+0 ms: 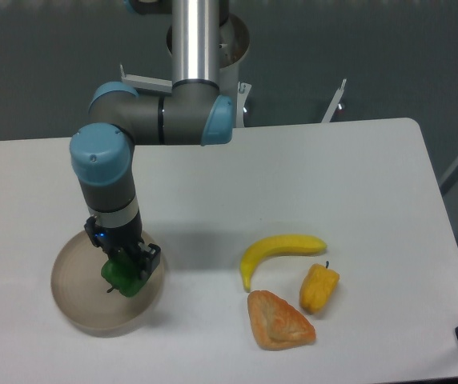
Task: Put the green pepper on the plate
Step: 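Lower the green pepper onto the plate and open the gripper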
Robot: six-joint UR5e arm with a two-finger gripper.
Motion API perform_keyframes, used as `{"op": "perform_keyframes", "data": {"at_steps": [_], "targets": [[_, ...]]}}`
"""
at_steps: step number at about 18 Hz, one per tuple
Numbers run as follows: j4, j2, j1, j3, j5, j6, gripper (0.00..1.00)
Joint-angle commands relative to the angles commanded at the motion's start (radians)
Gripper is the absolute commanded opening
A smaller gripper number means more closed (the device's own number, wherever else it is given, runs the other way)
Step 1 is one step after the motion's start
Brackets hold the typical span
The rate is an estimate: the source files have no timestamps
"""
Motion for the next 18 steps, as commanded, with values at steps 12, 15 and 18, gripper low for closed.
{"op": "perform_keyframes", "data": {"at_steps": [12,15,18], "targets": [[-0.032,-0.029,-0.020,0.000,-0.008,0.002,0.38],[-0.070,-0.028,-0.023,0.000,-0.008,0.002,0.37],[-0.097,-0.028,-0.029,-0.002,-0.005,0.000,0.38]]}}
